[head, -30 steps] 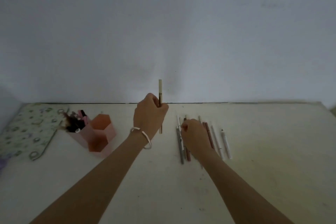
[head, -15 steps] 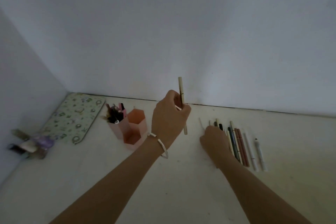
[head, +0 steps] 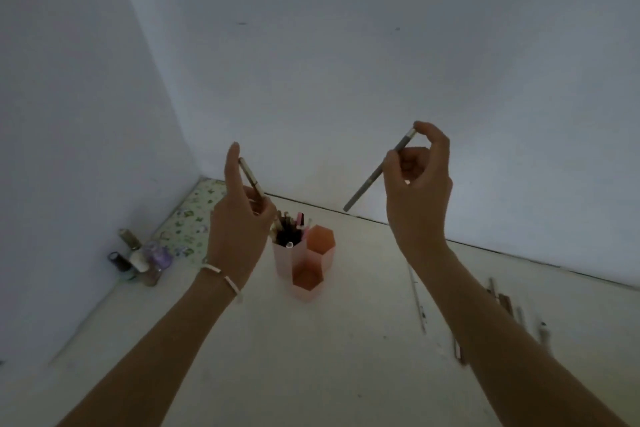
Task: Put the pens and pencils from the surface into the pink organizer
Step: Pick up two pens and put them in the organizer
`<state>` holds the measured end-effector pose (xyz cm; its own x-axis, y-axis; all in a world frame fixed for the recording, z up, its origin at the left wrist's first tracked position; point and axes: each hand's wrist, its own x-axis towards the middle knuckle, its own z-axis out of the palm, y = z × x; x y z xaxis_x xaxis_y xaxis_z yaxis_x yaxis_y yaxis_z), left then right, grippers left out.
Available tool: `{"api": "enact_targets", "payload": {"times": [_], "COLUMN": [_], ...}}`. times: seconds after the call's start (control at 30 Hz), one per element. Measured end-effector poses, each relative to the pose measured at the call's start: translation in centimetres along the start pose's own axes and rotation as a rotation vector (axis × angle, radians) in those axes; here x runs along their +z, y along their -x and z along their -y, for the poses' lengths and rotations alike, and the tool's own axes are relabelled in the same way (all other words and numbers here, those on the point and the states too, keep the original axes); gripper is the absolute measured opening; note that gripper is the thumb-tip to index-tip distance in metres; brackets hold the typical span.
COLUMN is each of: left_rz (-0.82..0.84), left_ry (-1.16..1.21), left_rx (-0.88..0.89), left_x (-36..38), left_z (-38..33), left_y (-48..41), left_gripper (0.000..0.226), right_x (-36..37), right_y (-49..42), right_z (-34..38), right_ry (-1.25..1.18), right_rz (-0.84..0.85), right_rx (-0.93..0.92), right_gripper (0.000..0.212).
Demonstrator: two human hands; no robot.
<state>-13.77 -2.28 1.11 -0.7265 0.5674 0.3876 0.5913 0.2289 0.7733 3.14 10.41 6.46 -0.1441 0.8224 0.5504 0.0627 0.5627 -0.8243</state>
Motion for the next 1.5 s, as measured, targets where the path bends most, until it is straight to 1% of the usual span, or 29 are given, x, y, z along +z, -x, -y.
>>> {"api": "enact_targets", "payload": {"times": [0.13,0.2,0.23,0.3,0.33,0.4,0.43,0.5,0.6,0.67,0.77,0.83,0.87,0.93,1.0,1.07,1.1,1.17,1.23,1.27,1.3,1.37,1.47,1.5], "left_rz": [0.085,0.115,0.106,0.046,0.039,0.149,0.195,0.199,0.058,-0.025,-0.096,-0.121,-0.127,-0.119,-0.106,-0.109,-0.114,-0.109,-0.027,0.050,0.137,0.350,0.694,0.773], "left_ry": [-0.081,-0.133,-0.183,-0.398,-0.536,-0.747,-0.779,-0.752,-0.515,-0.376,-0.293,-0.241,-0.218,-0.186,-0.162,-0.134,-0.119,-0.103,-0.074,-0.061,-0.078,-0.210,-0.458,-0.512], "left_rx": [0.014,0.031,0.071,0.228,0.289,0.321,0.321,0.291,0.155,0.113,0.145,0.137,0.126,0.121,0.143,0.181,0.215,0.323,0.442,0.470,0.460,0.350,0.157,0.102], "left_x": [1.4,1.8,1.9,1.9,1.9,2.1,2.2,2.2,1.2,0.3,-0.6,-0.7,-0.7,-0.3,0.2,1.0,1.6,3.2,6.0,7.8,9.6,13.5,18.6,19.6], "left_z": [1.9,2.2,2.2,2.2,2.3,2.3,2.4,2.4,2.3,2.1,1.8,1.5,1.3,0.7,-0.3,-1.6,-2.6,-4.8,-7.3,-8.7,-9.7,-10.8,-10.3,-9.8], "left_y": [1.1,1.2,1.2,0.9,0.7,0.8,1.0,1.0,0.0,-1.2,-2.1,-2.3,-2.2,-2.2,-1.9,-1.6,-1.3,-0.3,1.4,2.4,3.4,5.6,8.3,8.9], "left_gripper": [0.093,0.079,0.069,0.047,0.042,0.049,0.051,0.057,0.059,0.058,0.051,0.048,0.047,0.046,0.046,0.043,0.040,0.034,0.027,0.023,0.020,0.014,0.028,0.033], "right_x": [2.1,2.9,3.3,4.0,4.3,4.9,5.2,5.7,6.2,6.4,6.9,7.0,7.1,6.8,6.5,5.8,5.2,3.5,0.5,-1.6,-3.4,-7.2,-12.1,-13.2], "right_y": [1.6,2.3,2.6,3.2,3.5,4.3,4.7,5.3,6.2,6.6,7.0,7.2,7.5,8.0,8.7,8.7,8.3,6.6,4.4,3.3,2.5,1.5,1.8,2.3], "right_z": [-0.1,-0.2,-0.3,-0.5,-0.6,-0.9,-1.1,-1.5,-2.2,-2.6,-3.3,-3.8,-4.1,-5.1,-6.1,-6.3,-6.3,-6.7,-7.3,-7.8,-8.3,-9.5,-10.9,-11.2], "right_ry": [-0.066,-0.076,-0.077,-0.072,-0.068,-0.060,-0.054,-0.029,0.034,0.093,0.202,0.284,0.341,0.521,0.646,0.608,0.555,0.474,0.487,0.508,0.530,0.578,0.646,0.663], "right_rz": [0.027,0.041,0.049,0.071,0.084,0.110,0.122,0.153,0.228,0.287,0.368,0.440,0.468,0.488,0.506,0.507,0.466,0.304,0.149,0.092,0.049,-0.010,-0.037,-0.036], "right_rx": [-0.044,-0.054,-0.058,-0.072,-0.074,-0.067,-0.061,-0.051,-0.047,-0.066,-0.146,-0.195,-0.245,-0.404,-0.488,-0.453,-0.404,-0.293,-0.191,-0.148,-0.114,-0.049,0.065,0.087], "right_gripper": [0.040,0.039,0.038,0.036,0.036,0.037,0.037,0.038,0.038,0.038,0.032,0.023,0.017,0.004,0.016,0.025,0.029,0.035,0.037,0.037,0.035,0.034,0.030,0.029]}}
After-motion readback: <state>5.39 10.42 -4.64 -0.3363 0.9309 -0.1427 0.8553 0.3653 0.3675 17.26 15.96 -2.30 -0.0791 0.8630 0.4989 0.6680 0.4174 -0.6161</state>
